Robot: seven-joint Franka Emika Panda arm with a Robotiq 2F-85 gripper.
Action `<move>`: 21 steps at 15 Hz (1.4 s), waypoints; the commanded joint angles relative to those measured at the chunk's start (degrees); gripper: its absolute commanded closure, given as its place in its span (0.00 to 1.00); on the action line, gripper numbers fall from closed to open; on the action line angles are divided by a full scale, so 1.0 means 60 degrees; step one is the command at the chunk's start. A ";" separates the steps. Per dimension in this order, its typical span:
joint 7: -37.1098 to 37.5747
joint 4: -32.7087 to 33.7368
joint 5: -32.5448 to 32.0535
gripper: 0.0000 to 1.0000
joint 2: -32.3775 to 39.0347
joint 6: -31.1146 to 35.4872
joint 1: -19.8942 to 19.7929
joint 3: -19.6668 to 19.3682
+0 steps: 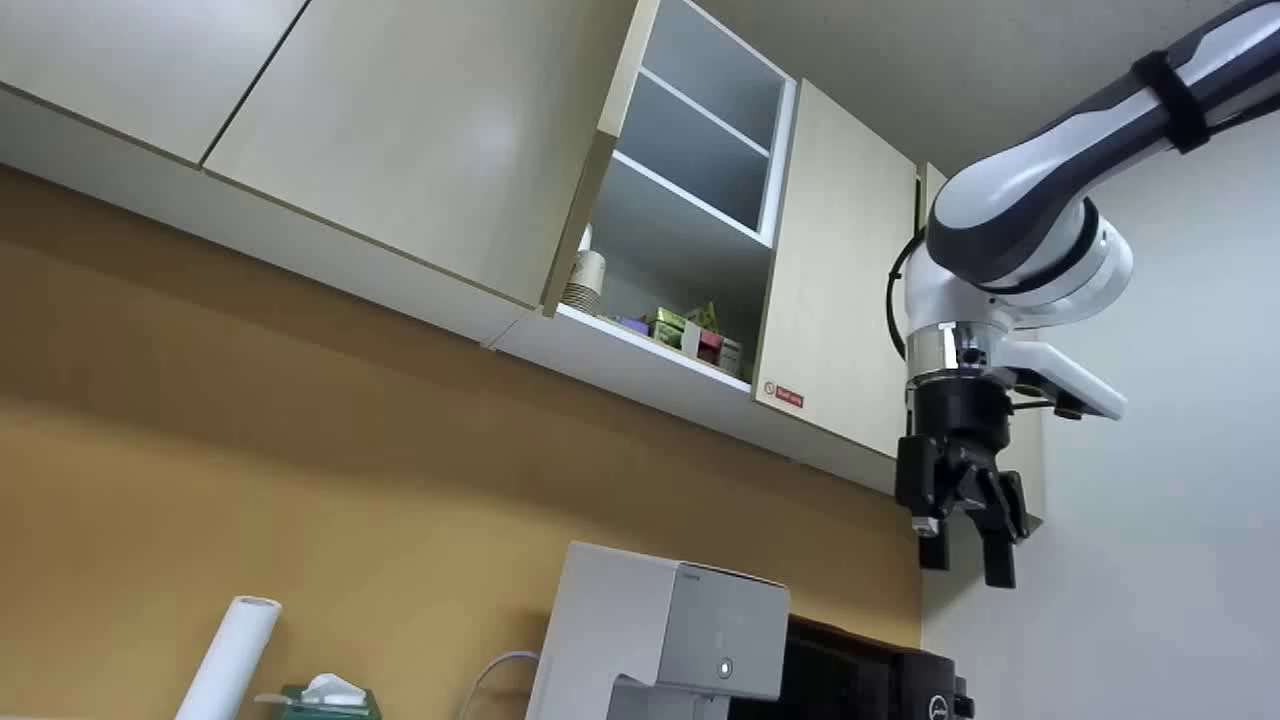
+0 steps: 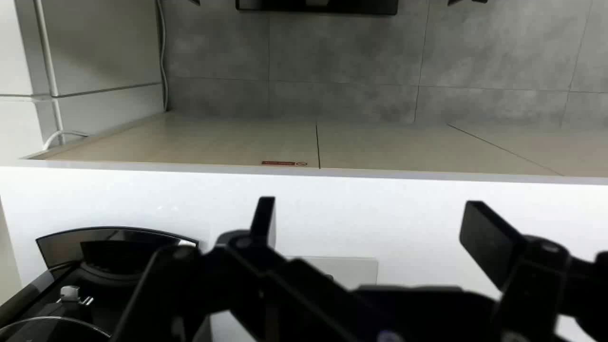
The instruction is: Close the upper kitchen closet
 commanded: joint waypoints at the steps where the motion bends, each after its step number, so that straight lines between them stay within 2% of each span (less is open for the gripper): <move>1: 0.0013 0.0018 -0.0010 0.00 0.0005 -0.0022 0.0024 -0.0019; 10: -0.0045 -0.0007 -0.0094 0.00 -0.0116 -0.0035 0.0058 0.0039; 17: -0.0216 0.0299 -0.0936 0.00 -0.1670 -0.1607 0.0628 0.1015; 21: -0.0047 0.0782 -0.0522 0.00 -0.2959 -0.2111 0.1339 0.1512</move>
